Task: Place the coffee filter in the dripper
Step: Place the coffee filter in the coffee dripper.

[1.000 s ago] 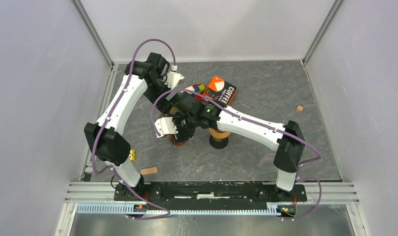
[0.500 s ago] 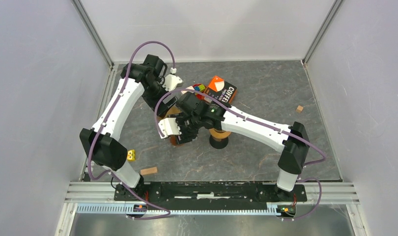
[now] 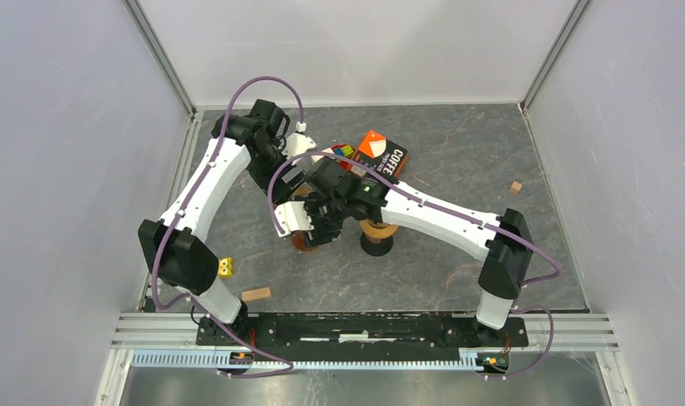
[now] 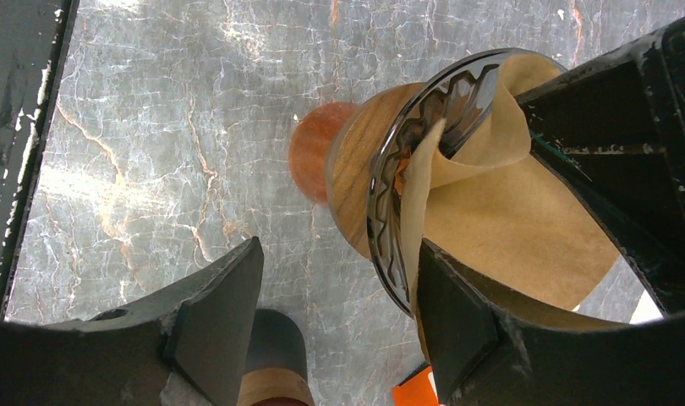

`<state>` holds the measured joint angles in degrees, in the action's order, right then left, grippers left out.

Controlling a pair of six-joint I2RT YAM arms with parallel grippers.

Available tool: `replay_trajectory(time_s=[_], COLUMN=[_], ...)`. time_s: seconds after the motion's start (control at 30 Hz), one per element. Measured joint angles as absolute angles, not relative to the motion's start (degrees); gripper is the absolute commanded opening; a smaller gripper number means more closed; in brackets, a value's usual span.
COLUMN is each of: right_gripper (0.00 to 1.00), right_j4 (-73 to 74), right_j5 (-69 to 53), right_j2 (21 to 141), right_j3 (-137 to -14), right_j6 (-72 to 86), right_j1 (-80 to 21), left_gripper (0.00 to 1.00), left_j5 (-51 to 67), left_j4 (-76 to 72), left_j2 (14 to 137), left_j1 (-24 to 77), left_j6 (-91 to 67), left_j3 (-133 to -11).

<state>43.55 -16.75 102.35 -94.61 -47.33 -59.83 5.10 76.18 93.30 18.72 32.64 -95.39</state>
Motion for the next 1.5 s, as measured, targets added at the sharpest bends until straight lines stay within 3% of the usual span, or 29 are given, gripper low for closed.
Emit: replay_trajectory(time_s=[0.83, 1.2, 1.5], right_gripper=[0.74, 0.74, 0.73], right_j4=[45.0, 45.0, 44.7], right_j5=[-19.2, -21.0, -21.0], right_j2=[102.0, 102.0, 101.3], right_j3=[-97.7, -97.7, -97.0], right_j6=[-46.7, -46.5, -46.5], right_j1=[-59.1, -59.1, -59.1], left_gripper=[1.0, 1.0, 1.0], left_j5=[9.7, 17.4, 17.5], left_j4=[81.8, 82.2, 81.1], left_j2=[94.5, 94.3, 91.4], left_j1=[18.7, 18.7, 18.7], left_j6=[34.6, 34.3, 33.5], left_j3=[-105.8, -104.8, -96.1])
